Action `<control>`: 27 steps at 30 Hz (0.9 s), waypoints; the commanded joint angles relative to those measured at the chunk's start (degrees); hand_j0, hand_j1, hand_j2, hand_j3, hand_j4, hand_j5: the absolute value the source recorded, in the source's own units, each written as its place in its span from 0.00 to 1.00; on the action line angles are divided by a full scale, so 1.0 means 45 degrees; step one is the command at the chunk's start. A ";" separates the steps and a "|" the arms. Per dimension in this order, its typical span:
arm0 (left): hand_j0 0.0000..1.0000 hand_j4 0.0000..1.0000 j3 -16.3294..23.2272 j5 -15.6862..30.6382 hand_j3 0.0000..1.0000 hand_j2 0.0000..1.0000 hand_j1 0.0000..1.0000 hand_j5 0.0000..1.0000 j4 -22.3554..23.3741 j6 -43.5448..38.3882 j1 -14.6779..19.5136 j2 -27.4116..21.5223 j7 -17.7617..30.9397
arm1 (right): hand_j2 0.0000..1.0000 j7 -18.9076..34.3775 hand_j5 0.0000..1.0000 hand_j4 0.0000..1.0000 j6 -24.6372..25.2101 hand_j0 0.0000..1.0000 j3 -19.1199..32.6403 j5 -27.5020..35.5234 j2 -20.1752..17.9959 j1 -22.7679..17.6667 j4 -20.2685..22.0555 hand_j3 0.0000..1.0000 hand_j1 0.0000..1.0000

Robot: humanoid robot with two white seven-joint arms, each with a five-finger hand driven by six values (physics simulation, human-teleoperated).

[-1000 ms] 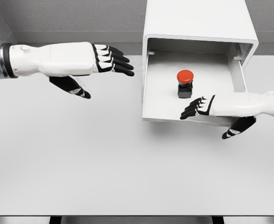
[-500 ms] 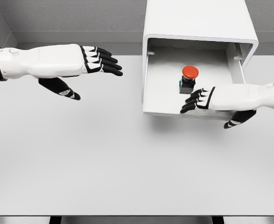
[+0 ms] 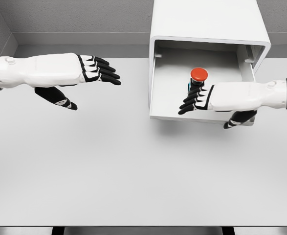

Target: Slide open multi-storey tabletop storage cabinets and put open load switch and slide close multi-storey tabletop storage cabinets

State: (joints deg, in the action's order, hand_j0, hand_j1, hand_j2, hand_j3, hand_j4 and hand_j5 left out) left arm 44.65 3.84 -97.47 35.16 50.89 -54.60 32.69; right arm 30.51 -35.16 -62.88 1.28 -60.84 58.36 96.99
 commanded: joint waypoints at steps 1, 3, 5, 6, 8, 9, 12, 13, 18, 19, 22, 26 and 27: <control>1.00 1.00 0.0001 0.0084 1.00 1.00 1.00 1.00 0.0000 -0.0037 0.0000 -0.0014 0.0001 | 1.00 -0.0002 1.00 1.00 0.0035 1.00 0.0009 -0.0284 0.0238 0.0000 -0.0050 1.00 1.00; 1.00 1.00 0.0001 0.0084 1.00 1.00 1.00 1.00 0.0000 -0.0037 0.0000 -0.0014 -0.0018 | 1.00 -0.0002 1.00 1.00 0.0035 1.00 0.0028 -0.0518 0.0375 0.0117 -0.0265 1.00 1.00; 1.00 1.00 0.0020 0.0084 1.00 1.00 1.00 1.00 0.0000 -0.0037 -0.0019 -0.0014 0.0001 | 1.00 -0.0002 1.00 1.00 0.0035 1.00 0.0028 -0.0909 0.0453 0.0215 -0.0460 1.00 1.00; 1.00 1.00 0.0040 0.0084 1.00 1.00 1.00 1.00 0.0000 -0.0037 -0.0020 -0.0014 0.0001 | 1.00 -0.0002 1.00 1.00 0.0035 1.00 0.0029 -0.0987 0.0453 0.0312 -0.0597 1.00 1.00; 1.00 1.00 0.0020 0.0084 1.00 1.00 1.00 1.00 0.0000 -0.0037 -0.0098 -0.0014 -0.0018 | 1.00 -0.0002 1.00 1.00 0.0035 1.00 0.0029 -0.1299 0.0629 0.0351 -0.1046 1.00 1.00; 1.00 1.00 0.0020 0.0084 1.00 1.00 1.00 1.00 0.0000 -0.0037 -0.0117 -0.0014 0.0001 | 1.00 -0.0002 1.00 1.00 0.0035 1.00 0.0029 -0.1319 0.0668 0.0449 -0.1085 1.00 1.00; 1.00 1.00 0.0020 0.0084 1.00 1.00 1.00 1.00 0.0000 -0.0037 -0.0117 0.0005 -0.0018 | 1.00 0.0017 1.00 1.00 0.0035 1.00 0.0048 -0.1709 0.1253 0.0878 -0.1905 1.00 1.00; 1.00 1.00 0.0020 0.0084 1.00 1.00 1.00 1.00 0.0000 -0.0037 -0.0117 0.0005 0.0001 | 1.00 0.0017 1.00 1.00 0.0035 1.00 0.0048 -0.1768 0.1469 0.0957 -0.2140 1.00 1.00; 1.00 1.00 0.0059 0.0084 1.00 1.00 1.00 1.00 -0.0019 -0.0037 -0.0117 0.0005 -0.0018 | 1.00 0.0017 1.00 1.00 0.0035 1.00 0.0048 -0.2042 0.1957 0.1133 -0.2550 1.00 1.00; 1.00 1.00 0.0059 0.0084 1.00 1.00 1.00 1.00 -0.0019 -0.0037 -0.0117 0.0005 -0.0018 | 1.00 0.0017 1.00 1.00 0.0035 1.00 0.0048 -0.2042 0.1977 0.1152 -0.2492 1.00 1.00; 1.00 1.00 0.0059 0.0084 1.00 1.00 1.00 1.00 -0.0019 -0.0037 -0.0117 0.0005 -0.0018 | 1.00 -0.0119 1.00 1.00 0.0035 1.00 -0.0011 -0.2022 0.1626 0.0938 -0.1243 1.00 1.00; 1.00 1.00 0.0079 0.0084 1.00 1.00 1.00 1.00 -0.0019 -0.0037 -0.0117 0.0025 -0.0018 | 1.00 -0.1272 1.00 1.00 0.0035 1.00 -0.0283 -0.1963 0.0590 0.0313 -0.0812 1.00 1.00; 1.00 1.00 0.0079 0.0084 1.00 1.00 1.00 1.00 -0.0019 -0.0037 -0.0117 0.0025 -0.0018 | 1.00 -0.1272 1.00 1.00 0.0035 1.00 -0.0440 -0.1925 0.0434 0.0137 -0.0812 1.00 1.00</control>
State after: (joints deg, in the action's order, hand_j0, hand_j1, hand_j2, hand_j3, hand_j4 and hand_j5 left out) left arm 45.00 3.83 -97.56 35.16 50.36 -54.46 32.64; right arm 26.16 -35.14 -64.07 -7.74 -57.11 58.89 92.50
